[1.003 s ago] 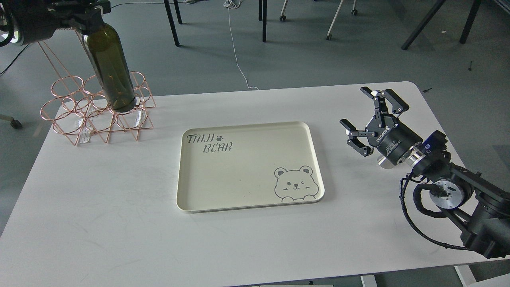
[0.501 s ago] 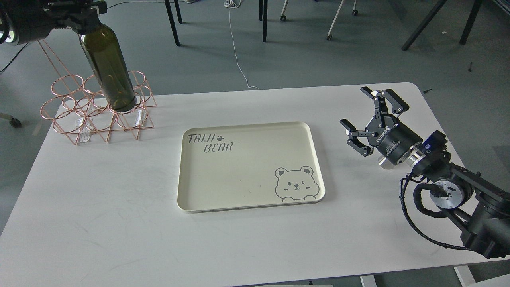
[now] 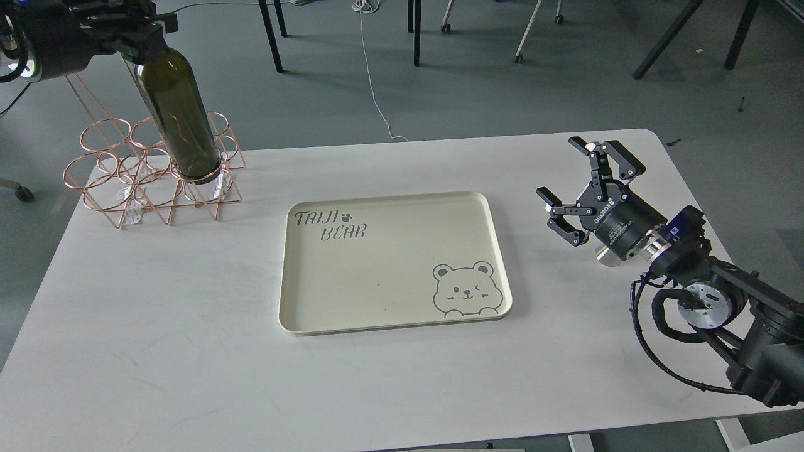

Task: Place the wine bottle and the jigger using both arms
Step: 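Lower the bottle into a slot of the copper rack, then adjust the bottle seated in the rack with the left gripper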

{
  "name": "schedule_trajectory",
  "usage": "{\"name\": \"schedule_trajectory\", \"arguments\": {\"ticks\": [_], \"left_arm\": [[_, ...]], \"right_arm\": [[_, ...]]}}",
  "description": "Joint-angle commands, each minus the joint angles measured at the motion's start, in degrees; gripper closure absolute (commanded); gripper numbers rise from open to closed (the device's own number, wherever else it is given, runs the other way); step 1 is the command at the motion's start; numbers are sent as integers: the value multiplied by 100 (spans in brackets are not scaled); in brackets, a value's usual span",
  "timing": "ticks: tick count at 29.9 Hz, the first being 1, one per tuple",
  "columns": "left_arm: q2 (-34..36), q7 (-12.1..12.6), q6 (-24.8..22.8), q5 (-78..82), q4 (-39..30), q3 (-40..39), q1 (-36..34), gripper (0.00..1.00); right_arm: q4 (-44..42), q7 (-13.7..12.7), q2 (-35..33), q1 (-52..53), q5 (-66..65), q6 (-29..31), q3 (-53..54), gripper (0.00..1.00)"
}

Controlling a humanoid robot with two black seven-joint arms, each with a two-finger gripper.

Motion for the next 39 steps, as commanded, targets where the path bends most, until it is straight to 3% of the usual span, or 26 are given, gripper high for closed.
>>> {"name": "schedule_trajectory", "arguments": {"ticks": [1, 24, 29, 33, 39], "left_arm": [[-99, -3, 2, -14, 46, -15, 50, 85], [-556, -3, 249, -225, 846, -15, 411, 78], [-565, -3, 257, -234, 855, -15, 472, 70], [-565, -3, 266, -234, 881, -15, 498, 59], [-573, -3, 275, -243, 907, -15, 516, 53]], "right_arm": [[0, 0, 13, 0, 0, 0, 0, 1], [0, 0, 22, -44, -9, 0, 0, 1], [0, 0, 22, -44, -9, 0, 0, 1], [0, 0, 22, -70, -9, 0, 0, 1], [0, 0, 22, -70, -35, 0, 0, 1]]}}
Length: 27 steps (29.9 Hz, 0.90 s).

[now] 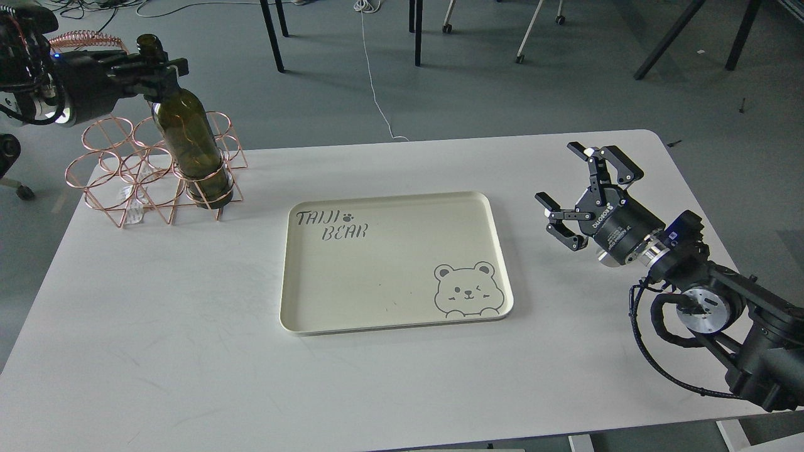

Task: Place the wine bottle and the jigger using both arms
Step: 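Adjust the bottle seated in the rack with the left gripper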

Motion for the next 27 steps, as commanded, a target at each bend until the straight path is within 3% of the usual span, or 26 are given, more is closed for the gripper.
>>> {"name": "schedule_trajectory", "arguments": {"ticks": [1, 4, 10, 17, 19, 21, 22, 23, 27], "left_arm": [[1, 0, 43, -5, 8, 1, 2, 48], [1, 0, 183, -101, 17, 10, 11, 30], [-8, 0, 210, -154, 17, 10, 11, 10], [-78, 0, 210, -339, 17, 19, 20, 6], [-78, 0, 184, -330, 17, 27, 29, 18], [-78, 0, 175, -304, 17, 141, 38, 47], [-78, 0, 175, -304, 17, 142, 38, 47], [-70, 0, 175, -295, 17, 281, 29, 69], [-69, 0, 175, -286, 17, 309, 38, 92]], "right_arm": [[0, 0, 0, -5, -31, 0, -1, 1], [0, 0, -9, -5, -31, 0, -1, 1], [9, 0, -9, -5, -31, 0, -1, 1], [9, 0, -9, -5, -31, 0, 8, 1], [0, 0, -9, -5, -31, 0, 8, 1], [9, 0, -9, -5, -22, 0, 8, 1], [9, 0, -9, -5, -22, 0, 8, 1], [0, 0, -9, -5, -31, 0, 8, 1], [0, 0, -9, -5, -31, 0, 8, 1]]}}
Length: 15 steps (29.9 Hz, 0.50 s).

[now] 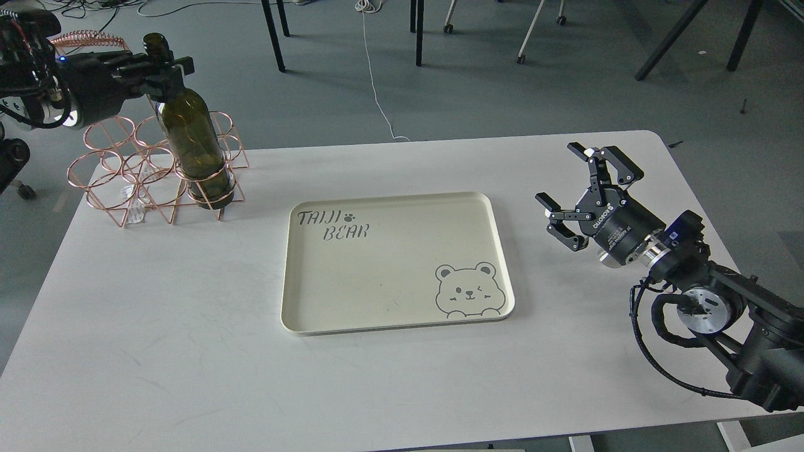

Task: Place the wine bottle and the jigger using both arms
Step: 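Adjust the bottle seated in the rack with the left gripper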

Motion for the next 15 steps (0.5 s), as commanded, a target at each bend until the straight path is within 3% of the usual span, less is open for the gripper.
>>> {"name": "schedule_trajectory", "arguments": {"ticks": [1, 10, 12, 15], "left_arm": [[4, 1, -13, 31, -3, 40, 3, 93], [4, 1, -5, 32, -3, 40, 12, 93], [-13, 1, 4, 23, -3, 31, 21, 85], [-13, 1, 4, 23, -3, 40, 21, 57]], "right_arm": [[-7, 0, 0, 0, -1, 0, 0, 1], [-7, 0, 9, 0, -1, 0, 0, 1], [-7, 0, 9, 0, -1, 0, 0, 1], [-7, 0, 9, 0, -1, 0, 0, 1]]}}
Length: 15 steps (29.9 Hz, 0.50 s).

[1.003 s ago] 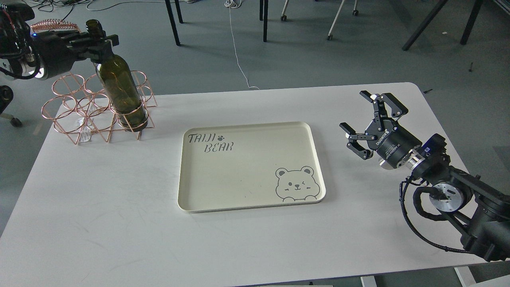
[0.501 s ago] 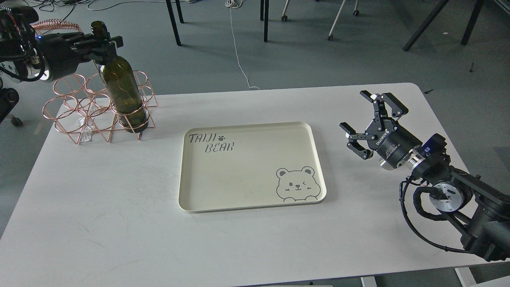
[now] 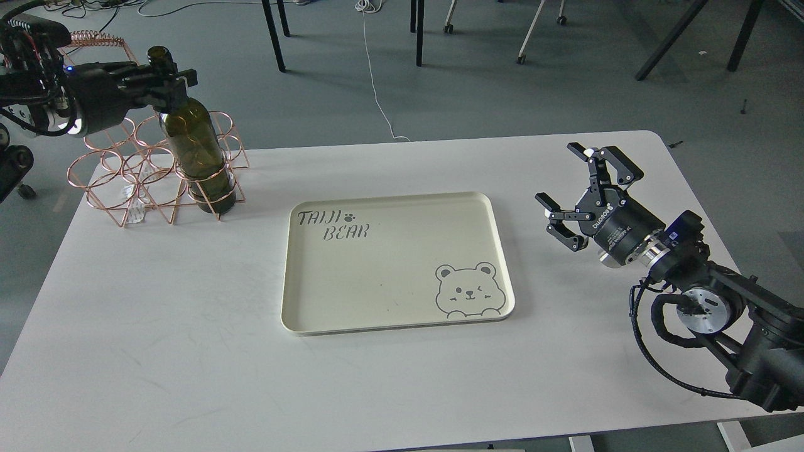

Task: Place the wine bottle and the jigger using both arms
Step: 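Adjust the bottle seated in the rack with the left gripper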

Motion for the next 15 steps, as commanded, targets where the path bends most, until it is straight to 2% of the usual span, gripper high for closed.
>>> {"name": "schedule_trajectory", "arguments": {"ticks": [1, 7, 12, 13, 15], "left_arm": [[-16, 1, 10, -8, -2, 1, 1, 48], [-8, 1, 27, -16, -2, -8, 1, 35], [-16, 1, 36, -60, -2, -34, -8, 11], [-16, 1, 36, -60, -2, -52, -8, 3], [-16, 1, 36, -60, -2, -61, -8, 2]], "right_arm": [[0, 0, 1, 0, -1, 0, 0, 1], [0, 0, 1, 0, -1, 0, 0, 1], [0, 0, 1, 0, -1, 0, 0, 1], [0, 0, 1, 0, -1, 0, 0, 1], [0, 0, 1, 0, -1, 0, 0, 1]]}}
